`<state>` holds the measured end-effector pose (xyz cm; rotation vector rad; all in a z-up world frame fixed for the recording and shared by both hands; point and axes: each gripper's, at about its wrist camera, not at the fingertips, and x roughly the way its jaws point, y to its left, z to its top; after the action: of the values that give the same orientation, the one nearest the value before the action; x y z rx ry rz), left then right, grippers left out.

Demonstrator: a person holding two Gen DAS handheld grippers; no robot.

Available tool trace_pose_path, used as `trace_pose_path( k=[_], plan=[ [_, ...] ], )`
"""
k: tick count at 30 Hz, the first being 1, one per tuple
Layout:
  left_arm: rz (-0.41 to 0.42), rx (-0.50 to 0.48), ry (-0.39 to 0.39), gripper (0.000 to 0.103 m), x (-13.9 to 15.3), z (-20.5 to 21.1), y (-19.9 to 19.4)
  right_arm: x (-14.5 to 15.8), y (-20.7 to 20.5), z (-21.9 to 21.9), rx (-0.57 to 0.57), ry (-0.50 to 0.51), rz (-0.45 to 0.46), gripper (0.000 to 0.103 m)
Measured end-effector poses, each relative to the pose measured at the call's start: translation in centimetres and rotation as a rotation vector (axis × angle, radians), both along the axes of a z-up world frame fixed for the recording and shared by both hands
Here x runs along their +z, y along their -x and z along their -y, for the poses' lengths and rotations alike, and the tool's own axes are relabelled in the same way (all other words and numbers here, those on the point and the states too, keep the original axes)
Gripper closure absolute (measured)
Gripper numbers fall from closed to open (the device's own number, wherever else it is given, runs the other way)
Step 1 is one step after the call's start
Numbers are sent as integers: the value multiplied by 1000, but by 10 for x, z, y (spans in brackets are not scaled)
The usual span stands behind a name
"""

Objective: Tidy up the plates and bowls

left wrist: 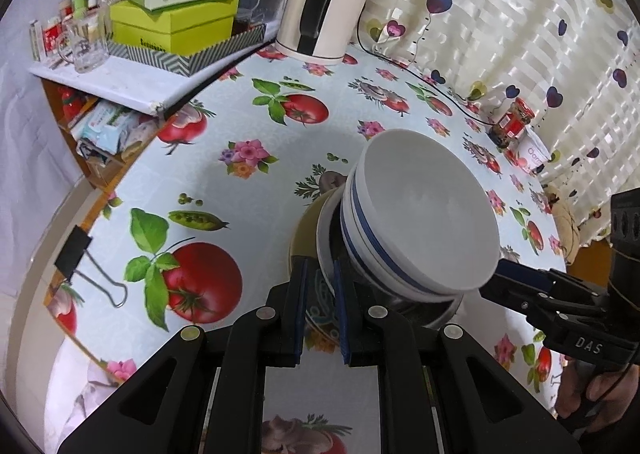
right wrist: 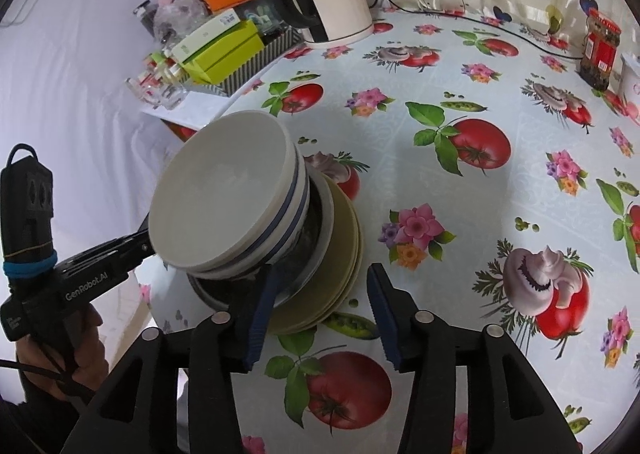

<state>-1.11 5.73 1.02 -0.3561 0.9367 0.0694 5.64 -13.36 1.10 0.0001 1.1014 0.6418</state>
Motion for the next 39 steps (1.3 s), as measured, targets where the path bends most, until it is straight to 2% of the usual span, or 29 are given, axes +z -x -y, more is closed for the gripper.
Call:
trace_pose_path(
  k=[8, 11, 21, 39],
  plan=[
    [10, -27, -33, 90, 5, 14, 13, 13, 22, -5, 37, 25, 66, 47],
    [12, -32, -51, 90, 6, 19, 16, 16, 29, -8, 51, 34, 90, 42],
    [26, -46, -103, 90, 12, 32, 25, 16, 44, -15, 73, 64, 141, 37],
    [3, -45, -98, 90, 1, 36, 26, 11, 53, -23, 92, 103, 166, 33]
  ],
)
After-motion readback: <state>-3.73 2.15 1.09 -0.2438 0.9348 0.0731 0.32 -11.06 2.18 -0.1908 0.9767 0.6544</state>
